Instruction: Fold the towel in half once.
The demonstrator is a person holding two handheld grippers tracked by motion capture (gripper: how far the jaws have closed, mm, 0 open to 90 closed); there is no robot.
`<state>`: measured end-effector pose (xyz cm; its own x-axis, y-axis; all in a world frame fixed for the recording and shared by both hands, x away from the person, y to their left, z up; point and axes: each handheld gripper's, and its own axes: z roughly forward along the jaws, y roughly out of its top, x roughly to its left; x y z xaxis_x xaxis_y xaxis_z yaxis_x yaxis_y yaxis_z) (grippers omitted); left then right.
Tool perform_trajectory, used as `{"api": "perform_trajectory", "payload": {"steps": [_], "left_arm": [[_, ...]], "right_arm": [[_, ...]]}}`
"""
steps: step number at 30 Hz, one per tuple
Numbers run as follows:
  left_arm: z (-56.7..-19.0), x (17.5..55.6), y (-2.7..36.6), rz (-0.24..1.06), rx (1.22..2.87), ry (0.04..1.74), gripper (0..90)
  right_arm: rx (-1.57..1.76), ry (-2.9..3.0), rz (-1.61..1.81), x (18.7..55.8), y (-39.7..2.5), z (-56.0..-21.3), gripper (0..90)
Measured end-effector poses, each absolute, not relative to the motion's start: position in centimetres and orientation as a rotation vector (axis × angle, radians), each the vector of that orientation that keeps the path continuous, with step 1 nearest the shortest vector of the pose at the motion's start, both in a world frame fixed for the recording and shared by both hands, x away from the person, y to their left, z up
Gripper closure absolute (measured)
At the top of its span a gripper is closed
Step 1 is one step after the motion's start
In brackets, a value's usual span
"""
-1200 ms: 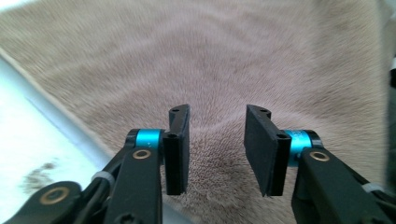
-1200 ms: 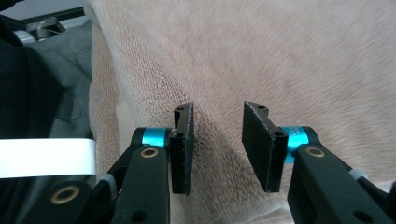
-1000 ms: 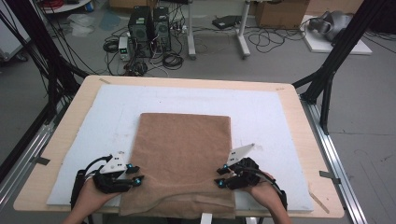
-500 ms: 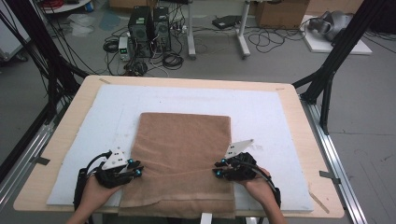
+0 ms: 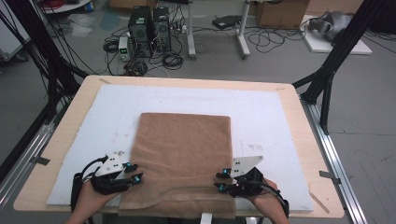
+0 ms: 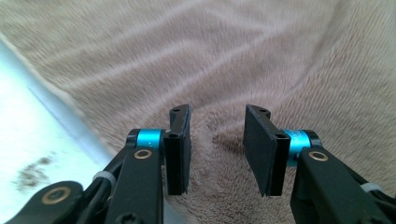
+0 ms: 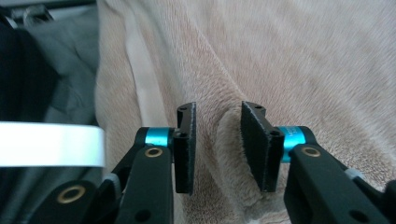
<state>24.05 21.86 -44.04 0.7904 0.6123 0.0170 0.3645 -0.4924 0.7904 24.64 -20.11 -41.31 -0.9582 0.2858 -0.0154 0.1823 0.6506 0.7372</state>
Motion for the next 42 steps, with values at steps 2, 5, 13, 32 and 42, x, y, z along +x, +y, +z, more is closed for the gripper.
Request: {"api": "perform_trajectory", "payload": {"steps": [2,5,13,32,42], "left_arm": [[-44.4,24.2,21.8,0.364,2.139,0.734,59.8],[-44.2,24.5,21.9,0.345,2.115,0.747,59.3],[-42.3,27.9,22.5,0.424,2.025,0.807,57.5],[-44.7,34.3,21.3,0.503,2.076,0.956,79.3],[-44.1,37.3,20.5,0.636,2.019,1.002,83.8]], "right_arm": [[0.415,2.740,1.187,25.1,-20.0,-42.0,61.7],[0.468,2.749,1.223,25.9,-20.3,-42.2,60.9],[0.566,2.651,1.234,29.7,-21.0,-39.9,54.2],[0.911,2.612,1.086,37.6,-21.8,-43.9,81.5],[0.952,2.542,1.000,40.6,-21.3,-42.7,83.9]]}}
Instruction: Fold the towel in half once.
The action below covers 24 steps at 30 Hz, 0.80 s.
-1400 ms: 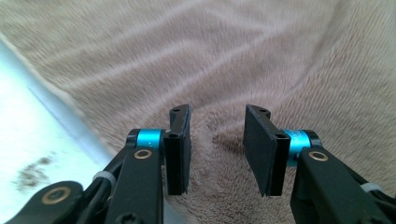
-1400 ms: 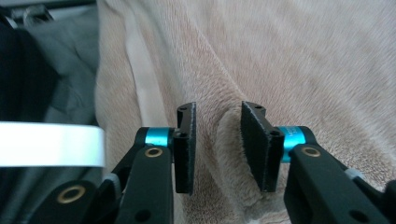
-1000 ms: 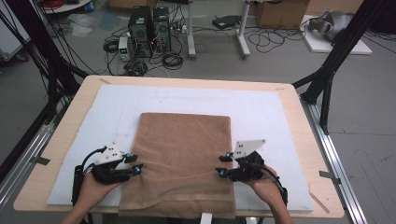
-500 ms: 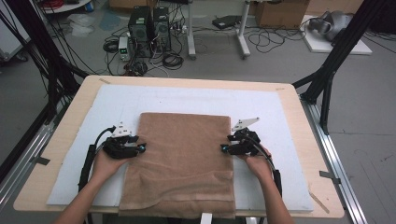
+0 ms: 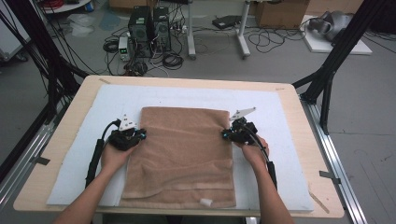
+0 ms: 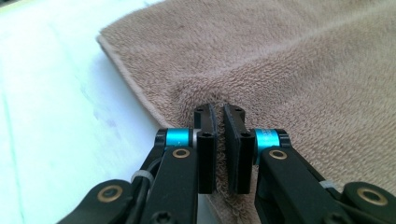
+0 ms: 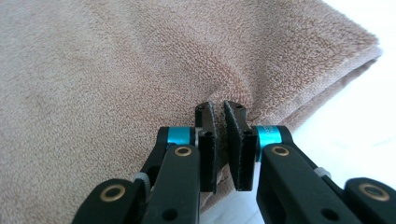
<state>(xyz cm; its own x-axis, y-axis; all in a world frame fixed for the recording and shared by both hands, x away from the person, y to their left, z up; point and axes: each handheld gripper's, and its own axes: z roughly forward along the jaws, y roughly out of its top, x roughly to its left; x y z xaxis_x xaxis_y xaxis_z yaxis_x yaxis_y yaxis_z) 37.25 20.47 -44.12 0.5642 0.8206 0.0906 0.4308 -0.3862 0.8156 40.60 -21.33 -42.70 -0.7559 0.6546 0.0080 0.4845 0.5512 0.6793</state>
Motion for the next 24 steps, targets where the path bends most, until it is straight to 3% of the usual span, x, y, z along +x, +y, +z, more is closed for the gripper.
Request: {"api": "perform_trajectory", "payload": {"steps": [8,12,15,17,24], "left_arm": [[-43.3,41.6,19.6,0.680,1.969,1.043,83.3],[-43.5,41.8,20.1,0.631,1.992,1.055,75.3],[-42.5,40.9,21.1,0.626,1.974,1.030,69.6],[-41.8,39.9,21.6,0.597,1.961,1.016,62.8],[-42.0,36.2,22.6,0.538,2.023,0.940,58.3]], "right_arm": [[1.018,2.469,0.978,44.5,-21.3,-41.4,83.4],[1.003,2.466,0.937,44.9,-21.0,-41.7,71.2],[1.013,2.444,0.982,44.1,-21.6,-40.8,60.6],[1.019,2.436,1.055,43.2,-22.2,-39.8,58.3],[0.840,2.483,1.151,38.0,-21.9,-38.4,53.4]]}}
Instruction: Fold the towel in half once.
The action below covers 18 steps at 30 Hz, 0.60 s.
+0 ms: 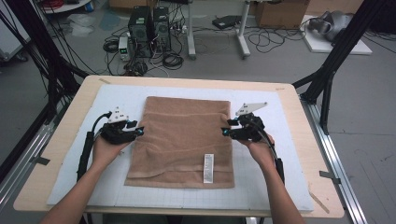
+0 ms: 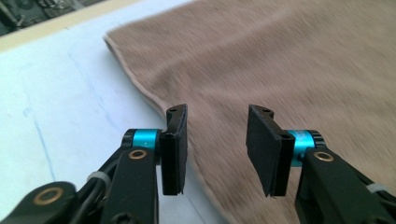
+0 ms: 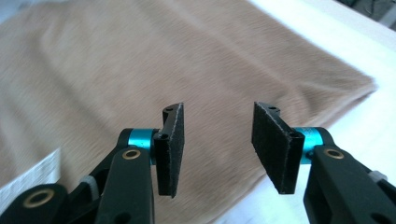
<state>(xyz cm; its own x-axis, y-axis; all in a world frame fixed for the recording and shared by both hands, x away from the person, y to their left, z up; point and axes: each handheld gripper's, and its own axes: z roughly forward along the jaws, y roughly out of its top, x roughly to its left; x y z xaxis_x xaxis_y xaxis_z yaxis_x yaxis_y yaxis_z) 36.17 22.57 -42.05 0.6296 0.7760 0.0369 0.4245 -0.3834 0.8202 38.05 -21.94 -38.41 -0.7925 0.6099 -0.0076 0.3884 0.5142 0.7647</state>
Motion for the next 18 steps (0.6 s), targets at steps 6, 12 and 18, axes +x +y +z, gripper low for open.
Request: {"api": "perform_trajectory", "payload": {"steps": [6,12,18], "left_arm": [[-42.8,34.5,22.3,0.485,2.043,0.901,53.2],[-43.8,34.7,21.8,0.456,2.139,0.898,57.1],[-43.8,34.8,21.2,0.491,2.148,0.859,84.1]], "right_arm": [[0.840,2.537,1.126,37.1,-21.9,-40.6,53.6],[0.829,2.591,1.057,37.1,-21.5,-42.2,52.8],[0.757,2.670,0.998,37.5,-20.3,-43.2,84.4]]}}
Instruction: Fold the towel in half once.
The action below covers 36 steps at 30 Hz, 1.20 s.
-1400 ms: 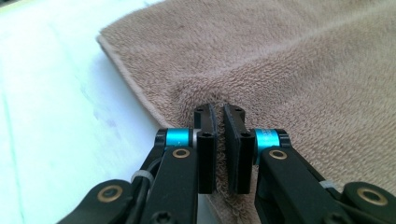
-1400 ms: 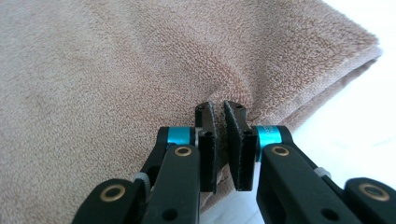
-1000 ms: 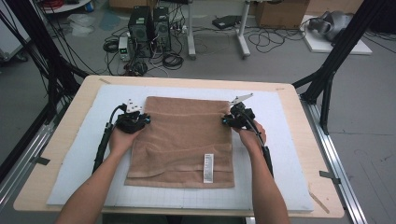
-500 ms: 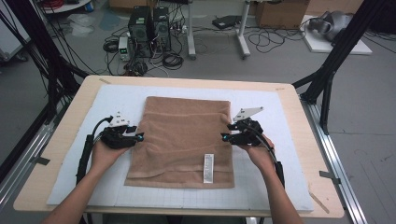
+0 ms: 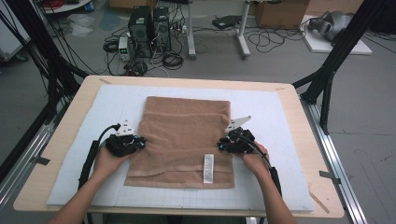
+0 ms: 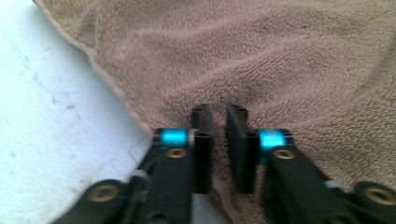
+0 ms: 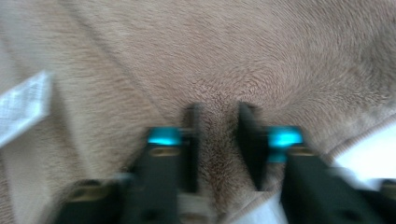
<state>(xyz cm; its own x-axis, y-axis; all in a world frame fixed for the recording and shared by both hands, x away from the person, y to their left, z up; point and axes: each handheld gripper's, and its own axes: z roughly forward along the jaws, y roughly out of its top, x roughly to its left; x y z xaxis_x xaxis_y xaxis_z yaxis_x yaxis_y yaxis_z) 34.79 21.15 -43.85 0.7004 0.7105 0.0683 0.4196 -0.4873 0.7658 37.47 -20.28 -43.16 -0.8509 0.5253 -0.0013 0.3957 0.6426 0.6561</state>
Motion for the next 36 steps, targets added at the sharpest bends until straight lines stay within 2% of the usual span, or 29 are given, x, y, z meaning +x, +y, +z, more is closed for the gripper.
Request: {"api": "perform_trajectory", "payload": {"steps": [7,13,21,25,33,36], "left_arm": [[-43.6,36.4,21.1,0.598,2.024,0.948,83.4],[-43.4,36.7,21.6,0.580,2.010,0.984,67.9],[-41.3,33.0,23.0,0.561,1.991,0.872,62.1],[-41.9,30.6,22.9,0.513,2.038,0.805,62.1],[-44.2,30.3,22.2,0.398,2.164,0.789,63.4],[-44.4,30.3,22.1,0.407,2.154,0.788,68.7]], "right_arm": [[0.785,2.535,0.979,39.0,-19.9,-41.6,84.8],[0.865,2.538,0.947,40.2,-20.1,-42.6,72.0],[0.757,2.464,1.128,36.1,-21.9,-38.6,64.8],[0.697,2.559,1.183,33.6,-21.4,-39.2,63.6],[0.715,2.713,1.091,32.7,-20.4,-43.7,67.1],[0.713,2.700,1.090,32.6,-20.3,-43.8,76.8]]}}
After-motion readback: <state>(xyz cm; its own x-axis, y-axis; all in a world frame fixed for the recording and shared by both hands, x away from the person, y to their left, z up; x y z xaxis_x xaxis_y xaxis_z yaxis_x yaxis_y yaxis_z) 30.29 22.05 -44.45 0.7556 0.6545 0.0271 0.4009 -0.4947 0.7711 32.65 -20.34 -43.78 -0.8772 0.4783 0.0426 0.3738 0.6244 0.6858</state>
